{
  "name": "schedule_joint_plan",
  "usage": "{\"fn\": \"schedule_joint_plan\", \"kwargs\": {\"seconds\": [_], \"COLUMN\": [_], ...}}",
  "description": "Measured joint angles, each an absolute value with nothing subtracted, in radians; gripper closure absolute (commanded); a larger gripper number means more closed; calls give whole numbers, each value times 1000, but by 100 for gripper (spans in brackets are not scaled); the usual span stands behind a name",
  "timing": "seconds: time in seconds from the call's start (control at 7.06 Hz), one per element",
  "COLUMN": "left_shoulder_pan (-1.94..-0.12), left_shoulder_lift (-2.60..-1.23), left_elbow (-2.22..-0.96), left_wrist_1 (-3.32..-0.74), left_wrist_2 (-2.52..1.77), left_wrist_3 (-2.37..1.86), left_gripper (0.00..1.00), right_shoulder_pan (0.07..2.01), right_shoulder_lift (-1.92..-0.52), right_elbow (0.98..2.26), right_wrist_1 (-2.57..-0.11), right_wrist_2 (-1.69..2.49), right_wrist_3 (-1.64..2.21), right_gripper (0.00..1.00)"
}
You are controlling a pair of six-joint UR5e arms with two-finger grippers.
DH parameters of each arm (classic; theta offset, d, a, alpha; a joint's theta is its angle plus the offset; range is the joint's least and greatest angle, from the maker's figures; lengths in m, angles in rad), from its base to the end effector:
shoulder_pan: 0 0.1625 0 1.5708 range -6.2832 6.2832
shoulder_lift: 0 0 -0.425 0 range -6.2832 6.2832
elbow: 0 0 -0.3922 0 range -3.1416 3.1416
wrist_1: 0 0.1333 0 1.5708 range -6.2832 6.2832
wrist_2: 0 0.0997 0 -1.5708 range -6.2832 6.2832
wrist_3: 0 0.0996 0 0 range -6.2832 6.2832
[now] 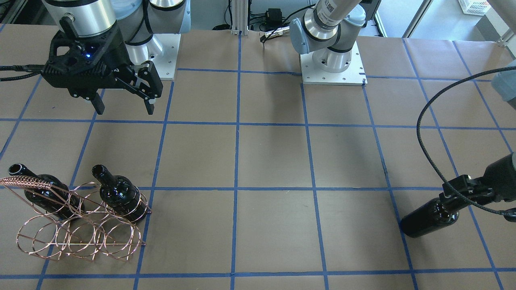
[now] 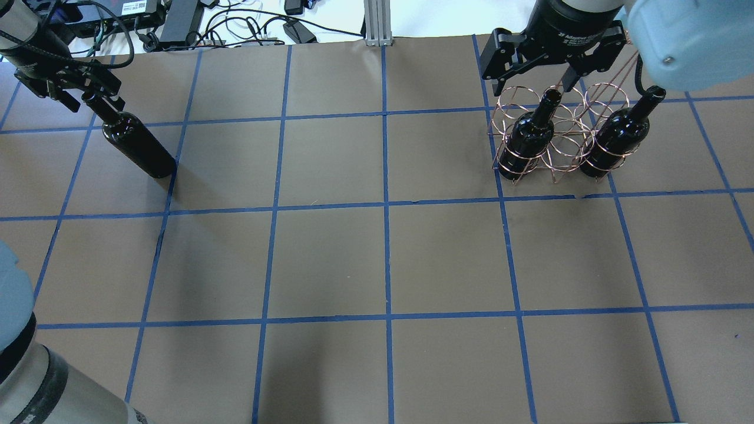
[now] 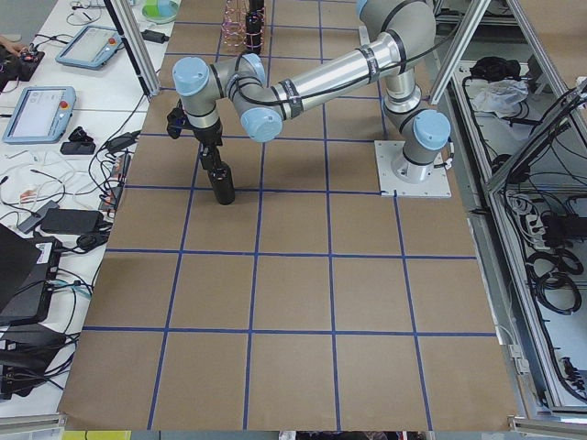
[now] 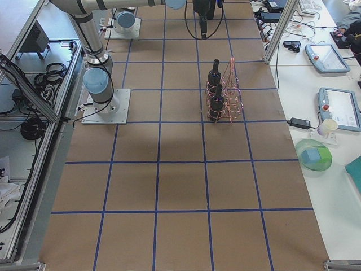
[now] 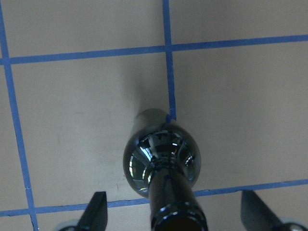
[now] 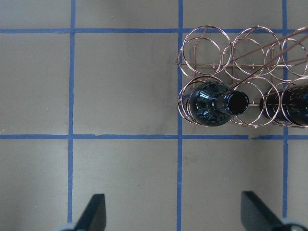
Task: Place wine into wine basket
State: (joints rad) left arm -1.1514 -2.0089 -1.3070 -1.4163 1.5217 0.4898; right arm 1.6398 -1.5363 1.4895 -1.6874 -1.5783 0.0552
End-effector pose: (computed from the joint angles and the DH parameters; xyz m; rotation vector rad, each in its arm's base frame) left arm 0.1443 -0.6630 0.3779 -0.1080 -3.0869 0.0058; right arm 0.1682 -0.5106 0.5235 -0.0206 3.1284 -0.2564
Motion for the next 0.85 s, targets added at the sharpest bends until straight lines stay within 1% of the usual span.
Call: {"fn": "schedule_joint_plan", "kwargs": {"seconds": [0.14,0.28,0.43,0.57,0.71,0.85], "left_shoulder_pan": [-1152,-1152,-1152,-1152,-1152,-1152], "left_shoulder_lift": [-2009,-2009,-2009,-2010,-2009,-2008], "left_elbow": [-1313,-1315,-1316,-1316,-1316,-1315], "left_wrist_1": [-1417,-1417,-1415,-1414,-1413,-1411], "left_wrist_2": [1522,1522,1522,1522,1527,1536], "left_wrist_3": [490,491,493,495,497,498], "left_gripper": [25,33,66,94,100,100], "right_shoulder_pan": [1640,1640,1640,1640,1640,1640], "right_shoulder_lift": [-1537,-1537,-1537,-1537,-1537,-1537], "right_elbow": [1490,1489,1490,1489,1489,1490], "right_wrist_1": [-1687,-1687,-1687,-1687,-1686,-1686], "right_wrist_2": [-1578,-1578,-1578,-1578,-1577,-1577], "right_wrist_3": [55,55,55,55,55,55], "right_gripper": [0,0,0,0,0,0]}}
